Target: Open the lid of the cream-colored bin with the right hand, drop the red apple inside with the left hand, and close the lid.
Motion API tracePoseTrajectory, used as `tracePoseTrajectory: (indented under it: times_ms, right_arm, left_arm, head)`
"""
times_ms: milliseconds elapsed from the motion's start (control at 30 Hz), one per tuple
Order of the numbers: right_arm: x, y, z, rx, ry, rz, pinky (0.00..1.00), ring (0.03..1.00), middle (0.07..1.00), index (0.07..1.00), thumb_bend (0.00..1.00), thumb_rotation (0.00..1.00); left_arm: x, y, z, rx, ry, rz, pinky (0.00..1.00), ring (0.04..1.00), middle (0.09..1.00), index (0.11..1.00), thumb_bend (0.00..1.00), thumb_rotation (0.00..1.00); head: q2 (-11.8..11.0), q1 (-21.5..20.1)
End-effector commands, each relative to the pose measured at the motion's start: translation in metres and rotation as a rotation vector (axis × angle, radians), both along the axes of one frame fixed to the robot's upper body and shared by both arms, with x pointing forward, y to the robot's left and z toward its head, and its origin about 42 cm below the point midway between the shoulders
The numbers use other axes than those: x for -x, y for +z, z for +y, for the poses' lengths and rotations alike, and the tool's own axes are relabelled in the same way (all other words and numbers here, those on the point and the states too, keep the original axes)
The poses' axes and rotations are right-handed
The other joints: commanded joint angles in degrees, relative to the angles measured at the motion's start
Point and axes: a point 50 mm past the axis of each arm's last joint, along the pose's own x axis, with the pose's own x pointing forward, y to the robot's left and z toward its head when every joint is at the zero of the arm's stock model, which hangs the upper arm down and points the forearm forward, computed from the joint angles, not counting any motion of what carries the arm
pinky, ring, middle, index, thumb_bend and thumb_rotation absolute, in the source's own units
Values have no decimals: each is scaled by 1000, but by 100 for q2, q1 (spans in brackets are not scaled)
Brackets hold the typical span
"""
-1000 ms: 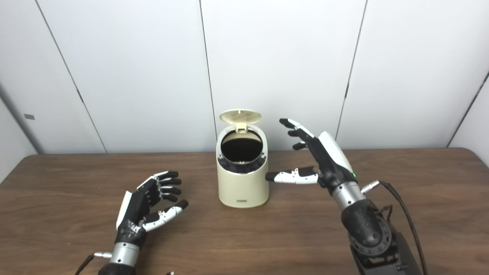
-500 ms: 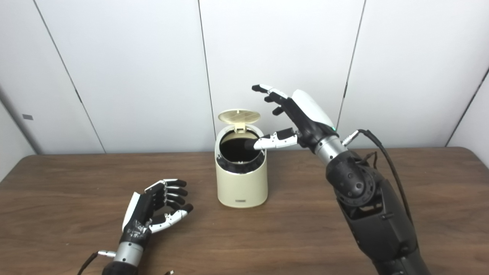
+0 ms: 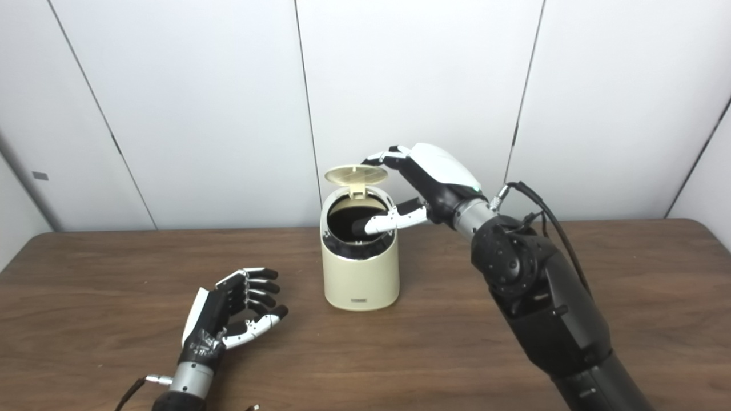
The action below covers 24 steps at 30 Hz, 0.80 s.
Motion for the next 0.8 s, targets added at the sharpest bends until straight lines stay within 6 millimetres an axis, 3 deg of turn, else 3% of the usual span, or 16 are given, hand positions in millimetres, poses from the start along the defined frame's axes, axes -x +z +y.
tracePoseTrajectory:
  times_ms: [0,233,767]
  right_arm:
    - [-2,32,3,51,43,-108,889,972,841,801,696,574]
    - [2,30,6,76,79,-115,960,967,815,788,710,584]
    - [15,26,-3,82,110,-124,932,971,821,798,699,561]
  left_arm:
    - [22,-32,1,10,18,105,440,521,594,669,611,0]
    - [22,-31,1,15,20,100,426,504,582,665,615,0]
    - [22,-30,-2,21,26,106,423,508,587,664,619,0]
  head:
    - [31,22]
    - [53,58]
    - [146,121]
